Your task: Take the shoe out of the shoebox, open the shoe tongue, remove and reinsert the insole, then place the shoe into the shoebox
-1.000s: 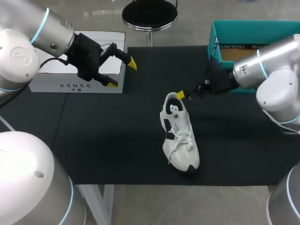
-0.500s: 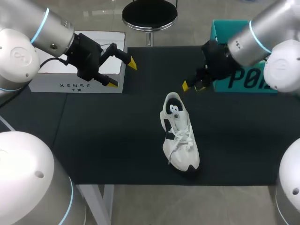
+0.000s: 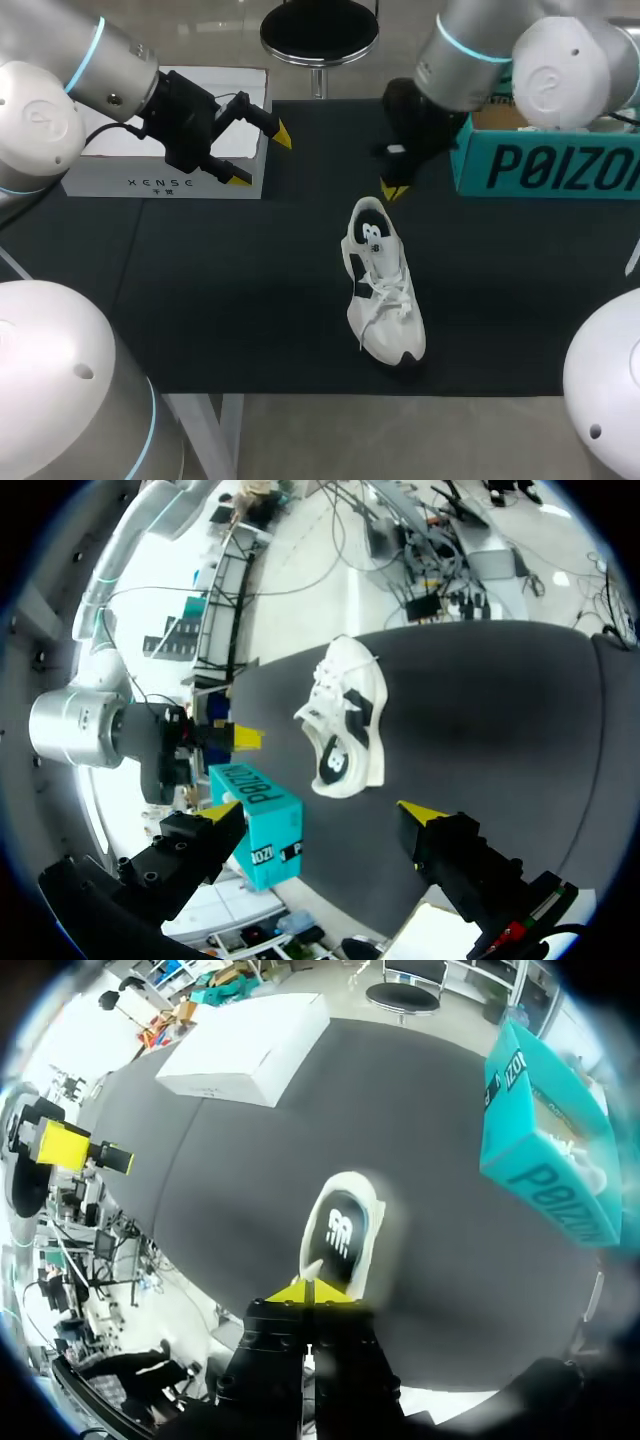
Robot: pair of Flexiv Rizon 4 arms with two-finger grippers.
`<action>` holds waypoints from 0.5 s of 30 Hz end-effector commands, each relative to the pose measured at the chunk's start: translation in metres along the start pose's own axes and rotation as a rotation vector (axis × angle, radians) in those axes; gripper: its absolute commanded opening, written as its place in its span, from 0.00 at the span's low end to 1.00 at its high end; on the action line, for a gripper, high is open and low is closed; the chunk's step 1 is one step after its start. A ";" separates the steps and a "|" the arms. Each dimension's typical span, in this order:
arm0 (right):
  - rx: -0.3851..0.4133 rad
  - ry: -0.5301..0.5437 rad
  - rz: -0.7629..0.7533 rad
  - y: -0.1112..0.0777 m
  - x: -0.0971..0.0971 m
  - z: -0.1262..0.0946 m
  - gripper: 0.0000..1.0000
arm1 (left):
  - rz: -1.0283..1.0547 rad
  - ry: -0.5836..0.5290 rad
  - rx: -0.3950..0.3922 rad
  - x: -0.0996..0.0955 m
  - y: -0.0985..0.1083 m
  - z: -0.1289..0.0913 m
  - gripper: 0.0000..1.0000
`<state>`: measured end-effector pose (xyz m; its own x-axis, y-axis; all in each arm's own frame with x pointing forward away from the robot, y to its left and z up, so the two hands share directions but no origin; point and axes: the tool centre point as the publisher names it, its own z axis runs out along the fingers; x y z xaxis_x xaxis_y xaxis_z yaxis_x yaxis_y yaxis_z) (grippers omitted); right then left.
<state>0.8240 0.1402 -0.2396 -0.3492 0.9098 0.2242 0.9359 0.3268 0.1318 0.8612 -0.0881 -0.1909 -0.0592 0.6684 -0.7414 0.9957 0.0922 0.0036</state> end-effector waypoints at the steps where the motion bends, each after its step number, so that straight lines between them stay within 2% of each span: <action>1: 0.011 -0.249 0.003 0.009 0.013 0.016 0.00 | 0.001 0.002 -0.001 0.000 0.000 0.000 1.00; 8: -0.038 -0.212 0.035 0.005 0.008 0.027 0.00 | 0.001 0.002 -0.001 0.000 0.000 0.000 1.00; 15: -0.029 -0.191 0.042 0.002 0.004 0.043 0.00 | 0.001 0.002 -0.001 0.000 0.000 0.000 1.00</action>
<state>0.8243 0.1560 -0.2705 -0.2903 0.9565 0.0290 0.9467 0.2827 0.1545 0.8612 -0.0881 -0.1909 -0.0592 0.6684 -0.7415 0.9957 0.0922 0.0036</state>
